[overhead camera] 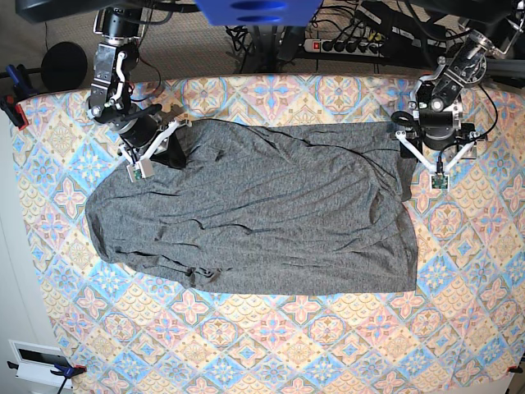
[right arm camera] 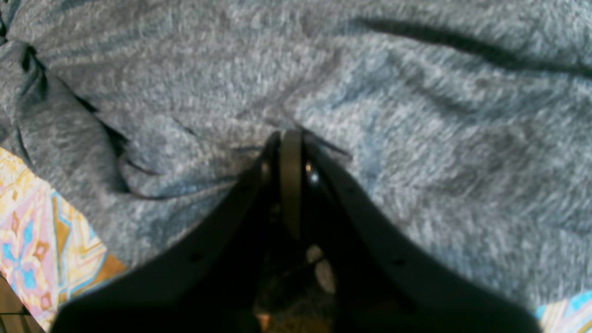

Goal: Layout the t-shirt on the table in an organized manner, then fold the t-shirt properly
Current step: 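Release the collar corner and lift the left gripper away, then lower the left gripper onto the shirt's collar corner and grasp it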

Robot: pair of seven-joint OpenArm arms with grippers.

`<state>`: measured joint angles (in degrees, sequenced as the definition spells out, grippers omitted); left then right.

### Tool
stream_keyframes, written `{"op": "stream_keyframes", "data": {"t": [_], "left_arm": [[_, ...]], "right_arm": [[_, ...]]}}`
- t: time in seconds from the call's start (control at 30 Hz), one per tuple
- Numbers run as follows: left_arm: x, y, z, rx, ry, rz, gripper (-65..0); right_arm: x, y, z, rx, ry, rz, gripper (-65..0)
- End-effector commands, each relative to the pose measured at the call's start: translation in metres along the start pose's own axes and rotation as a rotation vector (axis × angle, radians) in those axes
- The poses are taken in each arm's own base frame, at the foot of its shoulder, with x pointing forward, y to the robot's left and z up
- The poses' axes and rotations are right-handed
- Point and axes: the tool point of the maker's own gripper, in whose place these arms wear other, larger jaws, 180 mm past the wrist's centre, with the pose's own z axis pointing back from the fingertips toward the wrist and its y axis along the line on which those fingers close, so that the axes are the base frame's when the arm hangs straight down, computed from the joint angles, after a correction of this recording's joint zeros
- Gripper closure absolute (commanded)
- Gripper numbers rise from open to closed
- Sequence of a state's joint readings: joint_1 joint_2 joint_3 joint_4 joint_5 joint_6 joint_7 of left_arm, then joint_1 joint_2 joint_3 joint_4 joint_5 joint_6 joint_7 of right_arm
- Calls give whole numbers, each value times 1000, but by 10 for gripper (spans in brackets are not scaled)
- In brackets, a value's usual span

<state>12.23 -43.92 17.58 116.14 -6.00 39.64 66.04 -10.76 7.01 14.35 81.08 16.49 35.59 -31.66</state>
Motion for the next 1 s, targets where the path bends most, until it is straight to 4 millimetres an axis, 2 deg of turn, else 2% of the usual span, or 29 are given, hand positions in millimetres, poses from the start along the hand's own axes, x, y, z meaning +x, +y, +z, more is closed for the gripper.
{"op": "stream_keyframes", "data": {"t": [0.0, 0.07, 0.23, 0.63, 0.77, 0.83, 0.97], "left_arm": [[15, 7, 2, 19, -56, 19, -426], [22, 12, 2, 33, -81, 89, -426], [19, 33, -4, 17, -28, 350, -426], [-36, 36, -39, -108, 235, 932, -426], [-44, 35, -42, -203, 300, 1171, -426], [-41, 36, -40, -259, 306, 1272, -426], [-13, 31, -32, -405, 284, 1386, -426]], "right_arm": [[-69, -29, 12, -145, 318, 46, 0], [-68, -29, 12, -145, 316, 46, 0], [-68, -29, 12, -145, 316, 46, 0], [-68, -29, 11, -143, 316, 49, 0], [-68, -28, 11, -142, 316, 50, 0], [-68, -28, 11, -141, 317, 51, 0], [-67, -27, 11, -140, 316, 52, 0]]}}
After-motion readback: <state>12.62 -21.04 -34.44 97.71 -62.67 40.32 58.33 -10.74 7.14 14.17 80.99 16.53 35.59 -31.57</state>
